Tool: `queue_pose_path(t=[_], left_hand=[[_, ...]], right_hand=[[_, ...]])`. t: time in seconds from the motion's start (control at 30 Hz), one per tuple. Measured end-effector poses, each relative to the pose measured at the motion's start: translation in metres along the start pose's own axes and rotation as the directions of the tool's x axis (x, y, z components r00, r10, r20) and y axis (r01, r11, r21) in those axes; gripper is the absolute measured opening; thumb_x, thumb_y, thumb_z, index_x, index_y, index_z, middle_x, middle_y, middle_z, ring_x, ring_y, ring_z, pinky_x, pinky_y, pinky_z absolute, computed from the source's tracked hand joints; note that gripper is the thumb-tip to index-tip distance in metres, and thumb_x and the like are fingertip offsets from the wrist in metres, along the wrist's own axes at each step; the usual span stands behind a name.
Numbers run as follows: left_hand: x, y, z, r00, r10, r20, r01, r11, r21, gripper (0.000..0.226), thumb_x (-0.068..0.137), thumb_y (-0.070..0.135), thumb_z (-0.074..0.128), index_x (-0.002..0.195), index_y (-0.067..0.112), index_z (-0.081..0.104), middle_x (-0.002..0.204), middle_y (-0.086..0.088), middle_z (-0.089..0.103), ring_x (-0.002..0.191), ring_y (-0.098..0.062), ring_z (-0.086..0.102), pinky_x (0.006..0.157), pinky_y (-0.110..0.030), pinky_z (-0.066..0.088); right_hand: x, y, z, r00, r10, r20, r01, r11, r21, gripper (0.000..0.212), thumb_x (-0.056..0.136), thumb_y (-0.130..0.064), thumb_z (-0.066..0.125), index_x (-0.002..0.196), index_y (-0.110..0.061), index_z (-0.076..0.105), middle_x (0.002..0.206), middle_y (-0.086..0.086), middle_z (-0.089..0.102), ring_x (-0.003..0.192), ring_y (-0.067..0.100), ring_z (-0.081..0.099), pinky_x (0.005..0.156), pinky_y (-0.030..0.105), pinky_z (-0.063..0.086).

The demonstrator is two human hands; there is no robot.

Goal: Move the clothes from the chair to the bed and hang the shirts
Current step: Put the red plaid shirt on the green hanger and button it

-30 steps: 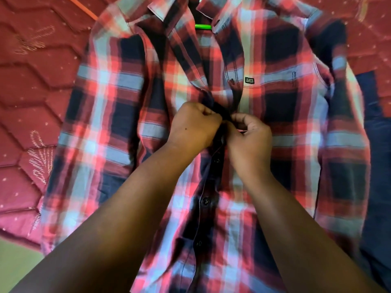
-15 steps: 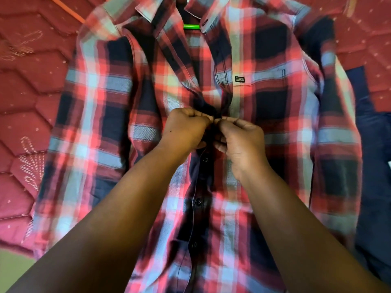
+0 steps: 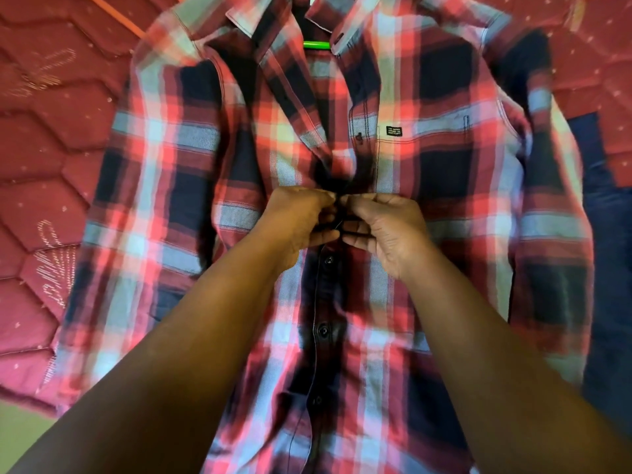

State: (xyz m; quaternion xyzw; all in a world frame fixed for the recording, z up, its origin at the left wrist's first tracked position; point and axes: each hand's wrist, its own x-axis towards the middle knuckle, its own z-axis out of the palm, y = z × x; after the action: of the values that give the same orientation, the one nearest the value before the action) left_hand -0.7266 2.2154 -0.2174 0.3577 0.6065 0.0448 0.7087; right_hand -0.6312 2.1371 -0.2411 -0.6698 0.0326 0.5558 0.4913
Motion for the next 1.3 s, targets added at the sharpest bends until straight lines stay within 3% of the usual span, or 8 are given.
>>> queue_pose_path(t=[0.1, 0.17, 0.3, 0.53, 0.9, 1.03, 1.13, 1.3], left_hand=[[-0.002, -0.003, 0.003, 0.999, 0.044, -0.005, -0.044, 0.998, 0.037, 0.009, 0.086, 0.014, 0.07, 0.089, 0.005, 0.07, 0.075, -0.008, 0.069, 0.064, -0.017, 0.067, 0.05, -0.025, 0.056], [-0.002, -0.006, 0.008, 0.995, 0.095, -0.042, -0.092, 0.993, 0.076, 0.015, 0.082, 0.014, 0.075, 0.086, 0.0, 0.071, 0.074, -0.015, 0.07, 0.059, -0.022, 0.067, 0.052, -0.03, 0.058], [0.009, -0.015, 0.013, 0.965, 0.141, -0.221, -0.112, 0.984, 0.139, 0.02, 0.075, 0.022, 0.074, 0.059, 0.011, 0.069, 0.065, -0.015, 0.069, 0.064, -0.034, 0.068, 0.071, -0.052, 0.06], [0.01, -0.019, 0.016, 0.935, 0.299, -0.189, -0.178, 0.86, 0.479, 0.024, 0.092, 0.026, 0.059, 0.069, 0.018, 0.062, 0.076, -0.005, 0.067, 0.086, -0.031, 0.066, 0.075, -0.031, 0.051], [0.013, -0.025, 0.009, 0.877, 0.468, -0.107, -0.316, 0.731, 0.605, 0.022, 0.097, 0.024, 0.052, 0.076, 0.02, 0.055, 0.069, 0.003, 0.057, 0.074, -0.024, 0.057, 0.062, -0.028, 0.038], [0.014, -0.019, 0.003, 0.912, 0.392, -0.122, -0.258, 0.778, 0.573, 0.033, 0.093, 0.036, 0.061, 0.068, 0.015, 0.06, 0.055, 0.004, 0.054, 0.055, -0.016, 0.051, 0.052, -0.026, 0.035], [0.018, -0.011, 0.002, 0.965, 0.25, -0.081, -0.198, 0.893, 0.404, 0.035, 0.087, 0.029, 0.067, 0.069, 0.0, 0.065, 0.056, -0.007, 0.054, 0.054, -0.021, 0.049, 0.061, -0.029, 0.041], [0.021, -0.003, 0.009, 0.987, 0.137, -0.084, -0.099, 0.929, 0.356, 0.017, 0.083, 0.021, 0.065, 0.072, 0.009, 0.067, 0.062, -0.008, 0.061, 0.06, -0.023, 0.056, 0.06, -0.038, 0.05]], right_hand=[[0.0, 0.014, 0.008, 0.98, -0.16, -0.121, 0.146, 0.982, -0.117, 0.013, 0.089, -0.013, 0.069, 0.077, -0.012, 0.066, 0.071, 0.005, 0.068, 0.063, 0.016, 0.068, 0.058, 0.031, 0.059], [0.0, 0.025, 0.013, 0.939, -0.306, -0.155, 0.265, 0.934, -0.238, 0.013, 0.089, -0.02, 0.069, 0.077, -0.015, 0.068, 0.073, 0.004, 0.07, 0.07, 0.021, 0.07, 0.064, 0.041, 0.061], [-0.001, 0.035, 0.018, 0.869, -0.471, -0.152, 0.372, 0.824, -0.427, 0.015, 0.087, -0.027, 0.068, 0.088, -0.013, 0.073, 0.081, 0.003, 0.073, 0.077, 0.024, 0.069, 0.07, 0.046, 0.057], [-0.005, 0.026, 0.01, 0.873, -0.472, -0.127, 0.371, 0.809, -0.456, 0.02, 0.086, -0.009, 0.059, 0.074, -0.023, 0.067, 0.064, -0.008, 0.063, 0.056, 0.011, 0.054, 0.055, 0.028, 0.043], [-0.004, 0.023, 0.018, 0.879, -0.464, -0.111, 0.325, 0.752, -0.573, 0.018, 0.09, -0.012, 0.049, 0.083, -0.024, 0.062, 0.086, -0.002, 0.067, 0.076, 0.02, 0.061, 0.067, 0.034, 0.048], [-0.006, 0.028, 0.012, 0.809, -0.584, -0.068, 0.397, 0.628, -0.669, 0.012, 0.092, -0.016, 0.052, 0.092, -0.02, 0.064, 0.093, 0.0, 0.066, 0.079, 0.02, 0.059, 0.066, 0.03, 0.043], [-0.01, 0.031, 0.01, 0.731, -0.68, -0.048, 0.448, 0.533, -0.718, 0.011, 0.094, -0.013, 0.054, 0.099, -0.011, 0.064, 0.096, 0.0, 0.061, 0.088, 0.019, 0.056, 0.068, 0.027, 0.036], [-0.01, 0.032, 0.012, 0.738, -0.673, -0.052, 0.463, 0.561, -0.687, 0.017, 0.09, -0.018, 0.052, 0.101, -0.009, 0.061, 0.095, -0.006, 0.053, 0.089, 0.024, 0.057, 0.069, 0.031, 0.041]])
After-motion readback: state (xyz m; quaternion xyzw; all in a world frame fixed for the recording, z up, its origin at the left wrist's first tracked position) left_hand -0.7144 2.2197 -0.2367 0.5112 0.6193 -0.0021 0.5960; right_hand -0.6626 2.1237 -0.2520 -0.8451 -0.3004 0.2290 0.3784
